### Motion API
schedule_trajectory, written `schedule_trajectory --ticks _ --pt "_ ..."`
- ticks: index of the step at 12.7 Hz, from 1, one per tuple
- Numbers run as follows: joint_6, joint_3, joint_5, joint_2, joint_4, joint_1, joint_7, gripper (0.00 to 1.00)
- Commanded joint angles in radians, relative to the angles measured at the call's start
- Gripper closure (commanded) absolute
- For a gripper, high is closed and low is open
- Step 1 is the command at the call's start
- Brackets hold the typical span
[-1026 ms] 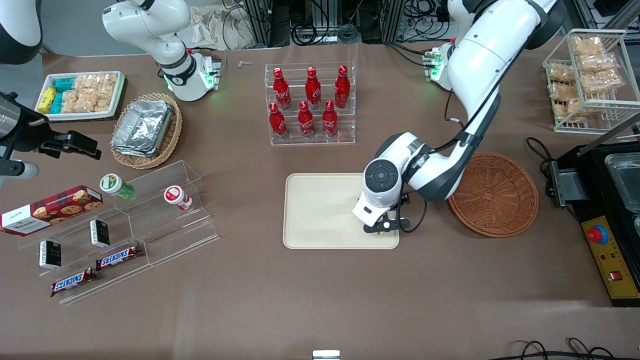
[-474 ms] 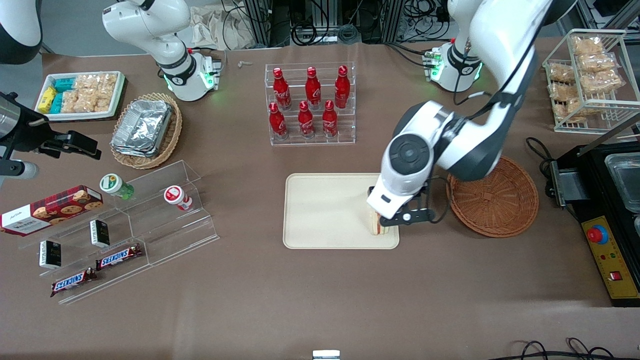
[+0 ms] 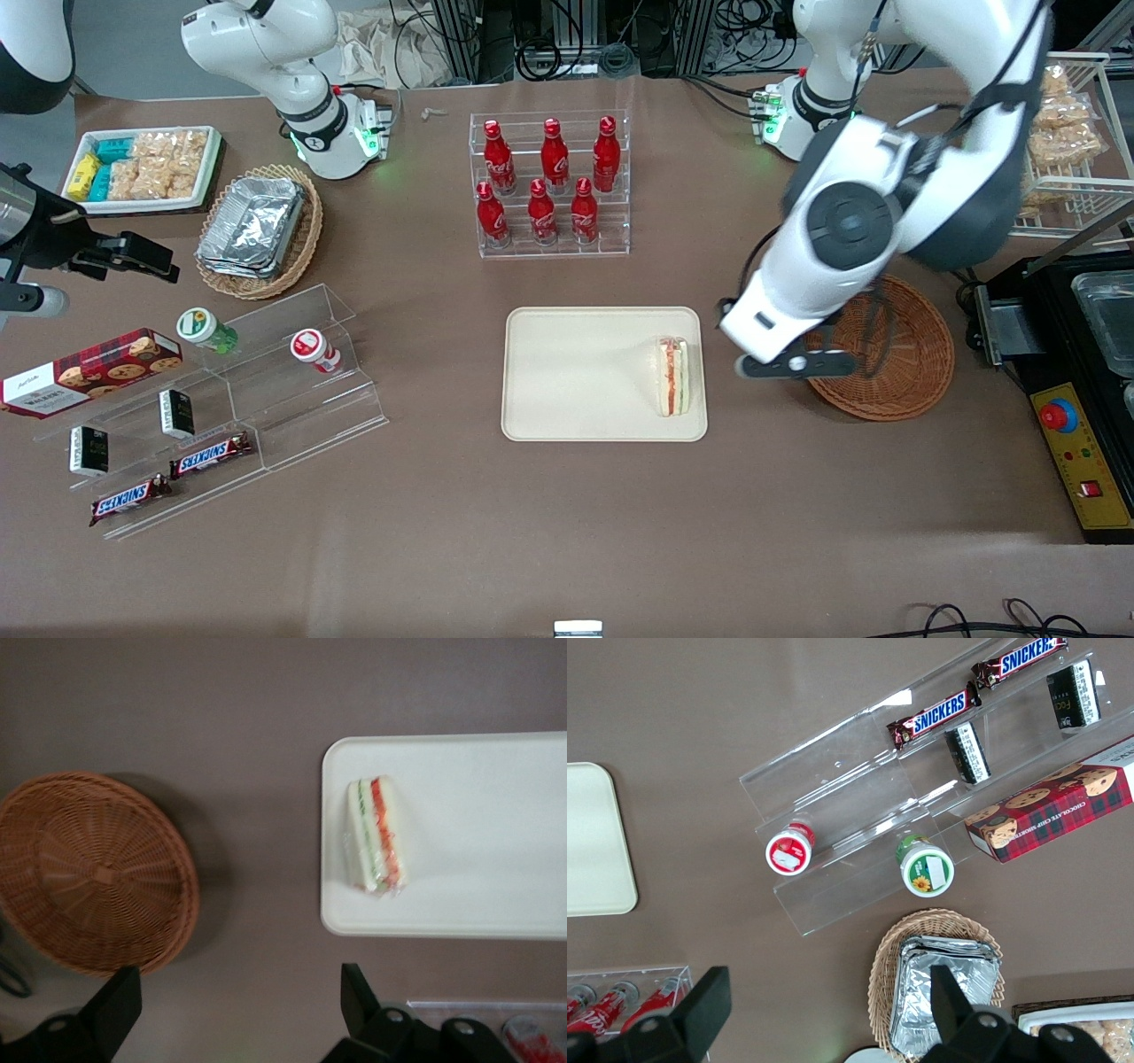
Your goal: Place sandwich from basket to tray
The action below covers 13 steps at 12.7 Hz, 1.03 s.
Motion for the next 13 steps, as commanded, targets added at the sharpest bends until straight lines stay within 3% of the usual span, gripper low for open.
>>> schedule_trajectory --ticks 1,2,8,13 --pt "-0.046 0.168 -0.125 -0.127 -0.025 -0.018 0.198 0.0" --pt "-0.049 0.233 -0.156 -0.16 -0.028 -0.024 0.269 0.0" --pt "-0.078 0.453 -0.187 -0.324 -0.074 -0.022 0.556 0.0" --pt "-0.055 0.468 -0.144 -0.391 -0.138 -0.021 0.558 0.0"
